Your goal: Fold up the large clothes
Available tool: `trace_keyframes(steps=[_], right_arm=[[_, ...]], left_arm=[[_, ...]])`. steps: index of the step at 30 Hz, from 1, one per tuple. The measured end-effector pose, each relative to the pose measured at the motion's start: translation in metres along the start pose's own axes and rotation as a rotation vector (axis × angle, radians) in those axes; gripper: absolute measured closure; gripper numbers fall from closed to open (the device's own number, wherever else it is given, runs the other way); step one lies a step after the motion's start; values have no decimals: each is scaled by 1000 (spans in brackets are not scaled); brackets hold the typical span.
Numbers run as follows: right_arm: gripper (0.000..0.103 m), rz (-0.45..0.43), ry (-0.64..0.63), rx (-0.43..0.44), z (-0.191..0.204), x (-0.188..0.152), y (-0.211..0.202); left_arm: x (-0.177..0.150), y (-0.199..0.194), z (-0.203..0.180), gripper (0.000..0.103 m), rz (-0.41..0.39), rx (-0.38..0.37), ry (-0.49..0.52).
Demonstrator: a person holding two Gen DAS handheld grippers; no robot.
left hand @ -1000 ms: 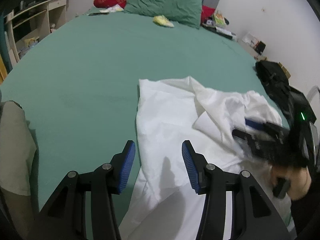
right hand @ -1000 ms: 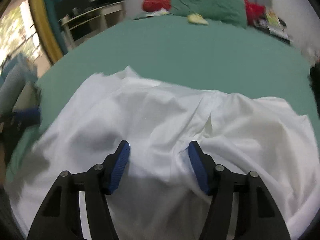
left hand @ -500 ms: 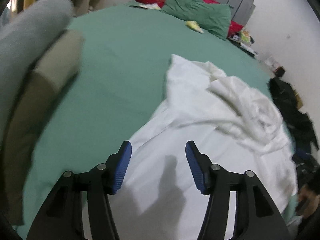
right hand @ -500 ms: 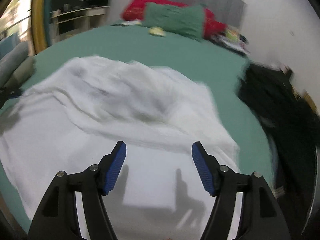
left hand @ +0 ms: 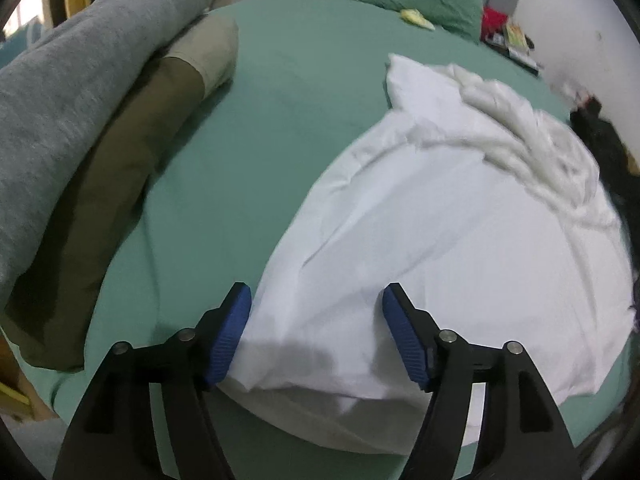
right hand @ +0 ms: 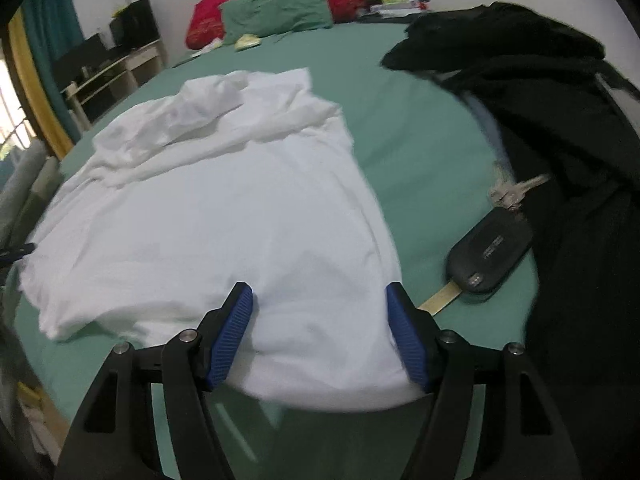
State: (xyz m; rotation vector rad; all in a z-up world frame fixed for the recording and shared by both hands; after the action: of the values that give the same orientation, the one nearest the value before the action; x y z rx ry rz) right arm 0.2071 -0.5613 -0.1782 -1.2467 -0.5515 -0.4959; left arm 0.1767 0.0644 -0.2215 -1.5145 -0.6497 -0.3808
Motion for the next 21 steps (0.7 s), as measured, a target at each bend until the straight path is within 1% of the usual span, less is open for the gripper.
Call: trace_keyframes(steps=[1, 3, 5, 7, 8, 9, 10, 11, 12, 13, 14, 15, 16, 17, 19, 21], right_arm=[[35, 2, 11, 4, 3, -1, 1], [46, 0, 23, -10, 7, -9, -1], [55, -7, 12, -23, 10, -14, -3], [69, -16, 16, -33, 13, -18, -8], [78, -17, 23, -31, 15, -21, -10], [85, -17, 30, -35, 16, -23, -12], [88, -18, 37, -39, 18, -25, -14], [97, -17, 46, -33, 21, -28, -16], [98, -18, 60, -22, 23, -30, -18], [99, -20, 68, -20, 24, -31, -19], [99, -26, 75, -21, 25, -32, -21], [99, -32, 81, -22, 26, -32, -23], [99, -37, 85, -24, 26, -32, -24], [100, -48, 87, -24, 28, -31, -26], [100, -78, 92, -23, 28, -28, -32], [100, -115, 117, -22, 25, -25, -42]], left_arm=[[-1, 1, -3, 29, 1, 15, 32], [-3, 1, -2, 29, -7, 30, 56], [-4, 1, 1, 29, -11, 32, 49], [-4, -1, 4, 29, -8, 39, 44], [-6, -3, 2, 29, -10, 42, 42], [-8, -5, 2, 29, -14, 47, 42], [-9, -6, 1, 29, -20, 52, 54], [-11, -7, -3, 29, -25, 51, 73], [-11, -7, -5, 31, -31, 48, 93], [-13, -9, -7, 41, -39, 31, 112], [-15, -10, -10, 48, -40, 14, 124], [-16, -13, -14, 68, -38, -7, 140], [-18, -15, -17, 91, -34, -24, 158], [-21, -19, -21, 97, -31, -39, 180], [-24, -28, -23, 98, -36, -58, 186], [-23, -35, -20, 99, -47, -74, 160]])
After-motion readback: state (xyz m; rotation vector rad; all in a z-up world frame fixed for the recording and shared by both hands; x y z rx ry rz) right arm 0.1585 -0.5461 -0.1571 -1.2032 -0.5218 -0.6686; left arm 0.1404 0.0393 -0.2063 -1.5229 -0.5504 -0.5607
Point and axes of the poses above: each gripper's, at about its wrist camera, not at the fingertips, and y roughly the way its jaws point, z to its left, x to its top, the point moved 8 cm from there along y, roughly the way its jaws point, and after that the axes turned 6 degrees about -z, right-handed, at the moved point
